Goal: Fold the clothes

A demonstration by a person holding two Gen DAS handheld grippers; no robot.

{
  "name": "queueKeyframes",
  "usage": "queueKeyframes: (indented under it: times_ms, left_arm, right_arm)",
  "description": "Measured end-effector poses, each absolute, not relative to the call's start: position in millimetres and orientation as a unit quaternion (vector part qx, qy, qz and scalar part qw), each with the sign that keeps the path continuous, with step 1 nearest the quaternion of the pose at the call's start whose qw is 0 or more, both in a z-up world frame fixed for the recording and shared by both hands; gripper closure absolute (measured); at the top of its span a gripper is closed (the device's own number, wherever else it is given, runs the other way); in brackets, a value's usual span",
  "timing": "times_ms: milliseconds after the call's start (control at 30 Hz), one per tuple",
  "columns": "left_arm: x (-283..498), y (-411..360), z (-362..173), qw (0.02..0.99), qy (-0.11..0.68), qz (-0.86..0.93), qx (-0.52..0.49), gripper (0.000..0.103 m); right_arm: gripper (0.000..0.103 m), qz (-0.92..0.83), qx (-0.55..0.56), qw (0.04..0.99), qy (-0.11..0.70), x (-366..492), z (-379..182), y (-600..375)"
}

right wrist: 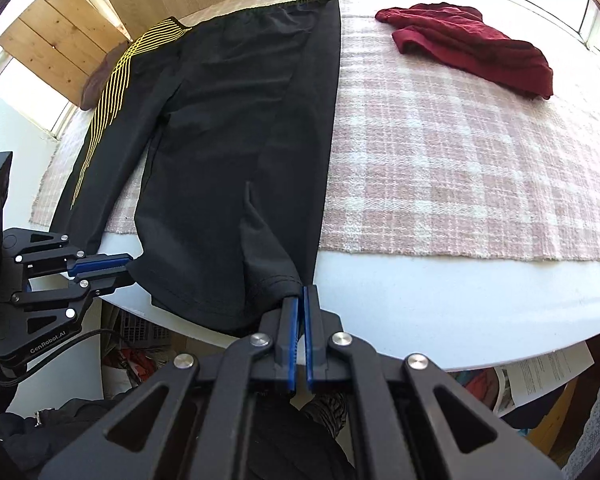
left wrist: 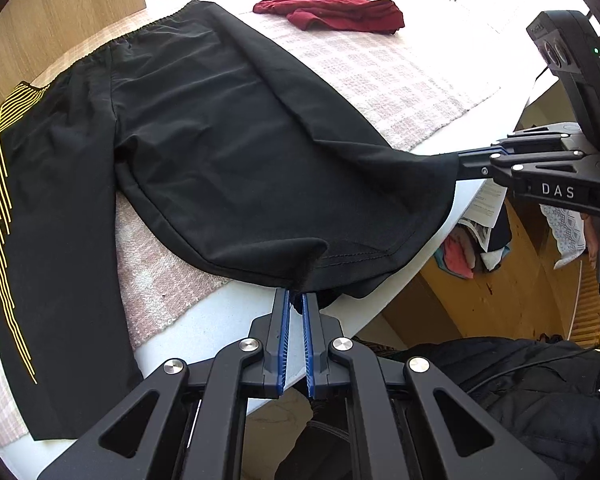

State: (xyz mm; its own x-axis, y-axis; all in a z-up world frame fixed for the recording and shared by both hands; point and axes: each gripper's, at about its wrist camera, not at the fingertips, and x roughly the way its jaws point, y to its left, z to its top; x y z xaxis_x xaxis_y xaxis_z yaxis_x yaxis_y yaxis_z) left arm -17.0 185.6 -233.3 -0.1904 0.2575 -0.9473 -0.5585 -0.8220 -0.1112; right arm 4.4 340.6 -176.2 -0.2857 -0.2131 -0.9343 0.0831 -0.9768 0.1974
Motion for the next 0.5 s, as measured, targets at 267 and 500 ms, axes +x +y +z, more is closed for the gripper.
queueKeyframes:
  times_ms: [267,500]
  left_arm:
    - [3.1,165.9,-249.3,0.248,0.155,0.742,-0.603,0.097]
    - [10.9,137.0,-246.1,0.233,0.107,0.742,-0.619,0.097]
  right_arm:
    - [0.1,-0.775,0.623,0.066,-0.08,20.8,-203.2,362.6]
    - [0.1,-0.756,0.649,0.054,-0.063,37.4,-206.4,376.0]
